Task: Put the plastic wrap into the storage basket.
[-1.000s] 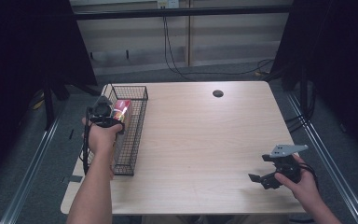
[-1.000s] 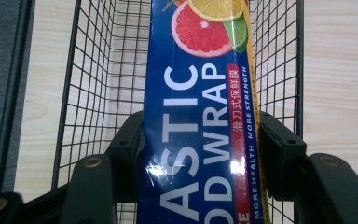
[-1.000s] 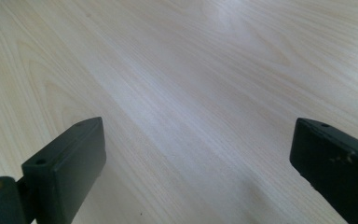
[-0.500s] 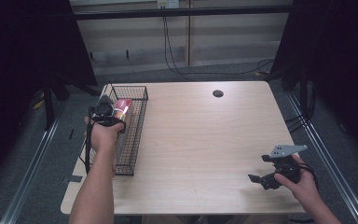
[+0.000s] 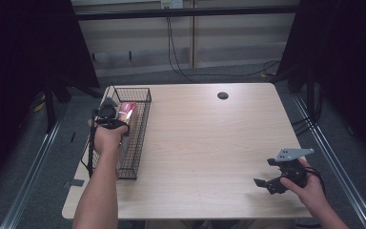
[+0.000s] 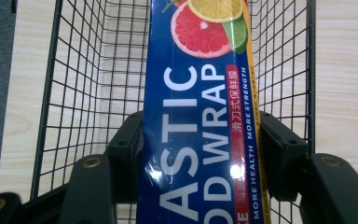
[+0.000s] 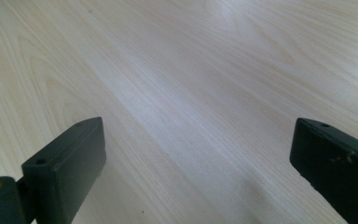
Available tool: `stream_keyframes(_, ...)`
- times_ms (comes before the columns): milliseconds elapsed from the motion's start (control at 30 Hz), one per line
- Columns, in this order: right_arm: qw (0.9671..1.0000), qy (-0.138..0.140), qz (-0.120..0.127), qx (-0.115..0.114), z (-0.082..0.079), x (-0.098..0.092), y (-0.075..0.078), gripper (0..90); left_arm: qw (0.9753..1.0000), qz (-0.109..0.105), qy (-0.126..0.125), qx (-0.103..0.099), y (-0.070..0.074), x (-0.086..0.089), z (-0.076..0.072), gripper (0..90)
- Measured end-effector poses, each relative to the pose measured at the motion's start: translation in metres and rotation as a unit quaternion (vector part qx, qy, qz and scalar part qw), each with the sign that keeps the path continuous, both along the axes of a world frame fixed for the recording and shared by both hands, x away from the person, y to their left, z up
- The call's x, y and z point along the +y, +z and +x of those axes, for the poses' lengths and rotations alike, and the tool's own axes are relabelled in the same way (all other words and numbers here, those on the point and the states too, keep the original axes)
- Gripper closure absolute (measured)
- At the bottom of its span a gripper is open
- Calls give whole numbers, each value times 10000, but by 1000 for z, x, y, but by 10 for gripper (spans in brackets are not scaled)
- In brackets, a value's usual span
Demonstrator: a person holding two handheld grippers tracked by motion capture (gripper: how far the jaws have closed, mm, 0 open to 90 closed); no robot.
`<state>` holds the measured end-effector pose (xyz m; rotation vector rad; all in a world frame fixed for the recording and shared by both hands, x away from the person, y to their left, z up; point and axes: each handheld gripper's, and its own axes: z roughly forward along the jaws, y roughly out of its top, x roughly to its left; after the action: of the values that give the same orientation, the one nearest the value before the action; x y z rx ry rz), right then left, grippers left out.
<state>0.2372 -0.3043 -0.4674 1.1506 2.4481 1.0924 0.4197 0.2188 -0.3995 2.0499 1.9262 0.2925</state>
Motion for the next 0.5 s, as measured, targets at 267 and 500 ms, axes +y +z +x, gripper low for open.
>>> stream_keyframes(267, 10000, 6, -4, 13, 0, 0, 0, 34, 10000, 18, -33, 86, -2, -1, 1, 406)
stream_keyframes(500, 10000, 23, -2, -30, 0, 1, 1, 34, 10000, -68, -1, -42, 7, 0, -4, 393)
